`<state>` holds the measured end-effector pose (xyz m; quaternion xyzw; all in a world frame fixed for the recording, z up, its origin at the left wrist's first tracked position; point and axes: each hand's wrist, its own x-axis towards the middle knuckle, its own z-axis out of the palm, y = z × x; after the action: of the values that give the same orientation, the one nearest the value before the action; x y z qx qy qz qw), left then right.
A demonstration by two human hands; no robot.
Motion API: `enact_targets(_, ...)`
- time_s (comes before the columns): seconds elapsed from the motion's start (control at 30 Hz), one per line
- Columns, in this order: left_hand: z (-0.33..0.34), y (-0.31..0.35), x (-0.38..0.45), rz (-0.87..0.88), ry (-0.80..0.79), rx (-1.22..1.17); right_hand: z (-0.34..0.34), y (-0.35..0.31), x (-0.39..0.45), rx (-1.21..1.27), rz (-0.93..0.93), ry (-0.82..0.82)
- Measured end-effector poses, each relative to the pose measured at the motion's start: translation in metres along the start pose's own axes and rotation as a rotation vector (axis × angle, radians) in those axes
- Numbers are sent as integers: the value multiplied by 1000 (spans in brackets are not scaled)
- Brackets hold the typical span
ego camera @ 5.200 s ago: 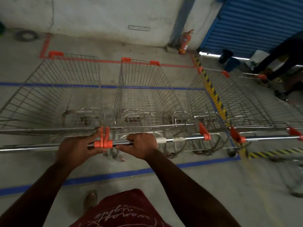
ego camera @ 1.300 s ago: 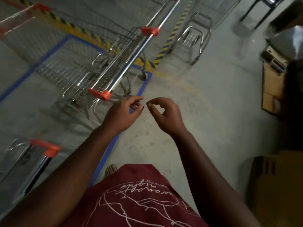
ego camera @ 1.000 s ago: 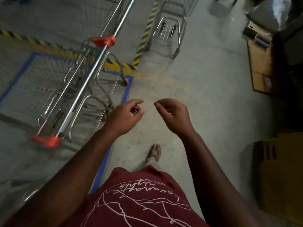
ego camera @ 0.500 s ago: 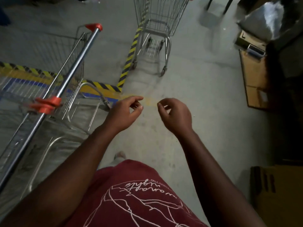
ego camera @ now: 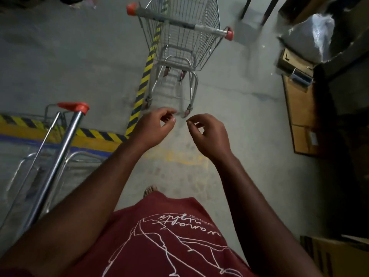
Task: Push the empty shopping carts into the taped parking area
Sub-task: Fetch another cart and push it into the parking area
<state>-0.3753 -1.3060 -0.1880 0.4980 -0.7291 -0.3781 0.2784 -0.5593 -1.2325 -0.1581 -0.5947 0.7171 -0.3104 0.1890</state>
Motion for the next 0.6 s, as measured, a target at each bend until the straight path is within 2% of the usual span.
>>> enact_targets(0.17, -10, 4, 101, 48, 10, 13, 5, 9, 107, 62, -5, 40)
enact_targets(0.3, -9, -8, 187, -6, 261, 99, 15, 27, 201, 169, 7, 138)
enact_targets(0.37, -6, -11, 236, -28, 325, 101, 16, 39, 252, 233, 7, 202)
enact_targets(0.6, 15, 6, 385, 21, 226, 195, 10, 71, 405, 210, -4, 28)
